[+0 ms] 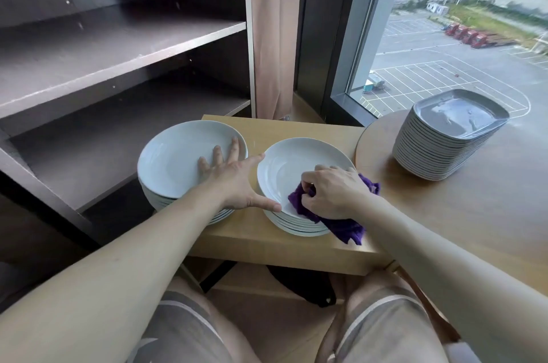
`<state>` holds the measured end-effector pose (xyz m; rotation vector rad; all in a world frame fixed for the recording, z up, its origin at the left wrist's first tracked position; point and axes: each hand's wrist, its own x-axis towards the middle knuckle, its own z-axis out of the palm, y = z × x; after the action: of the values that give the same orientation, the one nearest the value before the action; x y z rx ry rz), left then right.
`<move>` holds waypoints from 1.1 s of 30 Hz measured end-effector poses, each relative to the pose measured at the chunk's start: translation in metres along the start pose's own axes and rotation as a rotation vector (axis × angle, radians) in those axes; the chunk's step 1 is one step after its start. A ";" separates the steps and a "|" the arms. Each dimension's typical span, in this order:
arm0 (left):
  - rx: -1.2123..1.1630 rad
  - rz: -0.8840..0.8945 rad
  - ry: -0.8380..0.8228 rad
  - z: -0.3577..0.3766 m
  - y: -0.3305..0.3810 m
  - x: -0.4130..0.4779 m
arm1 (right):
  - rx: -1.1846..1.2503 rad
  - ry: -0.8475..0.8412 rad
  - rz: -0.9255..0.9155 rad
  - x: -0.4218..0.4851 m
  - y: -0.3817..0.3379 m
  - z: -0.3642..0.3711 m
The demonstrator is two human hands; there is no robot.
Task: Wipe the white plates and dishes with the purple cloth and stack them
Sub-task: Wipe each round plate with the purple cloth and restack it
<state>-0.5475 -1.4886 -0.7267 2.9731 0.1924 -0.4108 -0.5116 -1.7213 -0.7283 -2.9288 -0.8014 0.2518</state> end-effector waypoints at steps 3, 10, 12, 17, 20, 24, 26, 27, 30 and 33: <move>-0.008 -0.003 -0.001 0.000 0.001 0.002 | 0.058 0.024 -0.043 0.007 -0.015 0.005; -0.023 0.003 -0.003 0.001 -0.001 0.003 | 0.171 0.174 -0.069 0.030 -0.036 0.017; -0.026 0.008 -0.002 0.002 -0.001 0.004 | 0.127 0.292 -0.055 0.034 -0.040 0.026; -0.035 0.010 -0.002 0.003 -0.002 0.003 | -0.013 0.378 -0.030 0.052 -0.040 0.030; -0.021 0.009 -0.006 0.004 -0.002 0.004 | -0.111 0.414 0.098 0.064 -0.041 0.026; -0.023 0.005 -0.004 0.004 -0.003 0.005 | -0.240 0.351 0.196 0.073 -0.052 0.021; -0.021 0.010 0.001 0.005 -0.002 0.005 | -0.244 0.321 0.206 0.076 -0.045 0.017; -0.015 0.012 0.002 0.005 -0.002 0.004 | -0.249 0.311 0.218 0.077 -0.039 0.015; -0.008 0.007 0.000 0.004 -0.002 0.003 | -0.336 0.271 0.244 0.071 -0.015 0.006; -0.010 0.001 -0.006 0.002 -0.001 0.002 | -0.385 0.236 0.217 0.054 0.007 0.001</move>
<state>-0.5459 -1.4882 -0.7298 2.9619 0.1916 -0.4170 -0.4623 -1.6991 -0.7377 -3.3174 -0.5481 -0.2624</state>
